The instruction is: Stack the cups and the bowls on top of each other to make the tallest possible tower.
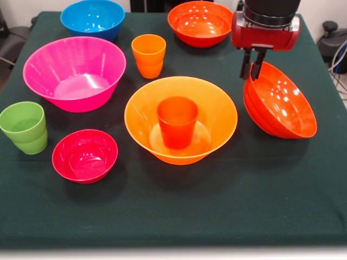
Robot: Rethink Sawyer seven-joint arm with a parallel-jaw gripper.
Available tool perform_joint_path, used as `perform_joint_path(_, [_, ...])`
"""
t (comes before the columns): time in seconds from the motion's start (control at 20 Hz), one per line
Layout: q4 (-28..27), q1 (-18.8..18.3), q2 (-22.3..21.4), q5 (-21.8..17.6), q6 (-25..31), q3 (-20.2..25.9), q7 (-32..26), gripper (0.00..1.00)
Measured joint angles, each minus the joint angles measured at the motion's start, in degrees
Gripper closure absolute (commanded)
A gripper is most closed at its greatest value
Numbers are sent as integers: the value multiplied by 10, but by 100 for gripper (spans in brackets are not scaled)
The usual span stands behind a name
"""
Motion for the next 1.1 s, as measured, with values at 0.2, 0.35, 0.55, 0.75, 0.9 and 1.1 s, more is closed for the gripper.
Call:
perform_joint_path(0.2, [0, -1, -4, 1, 6, 0, 0, 100])
perform_joint_path(0.35, [0, -1, -6, 2, 16, 0, 0, 100])
perform_joint_path(0.55, [0, -1, -11, 4, 28, 0, 0, 100])
perform_joint_path(0.75, [0, -1, -20, 7, 44, 1, 0, 100])
perform_joint_path(0.9, [0, -2, -27, 14, 62, 1, 0, 100])
perform_joint_path(1.1, [0, -5, -33, 23, 74, 1, 0, 100])
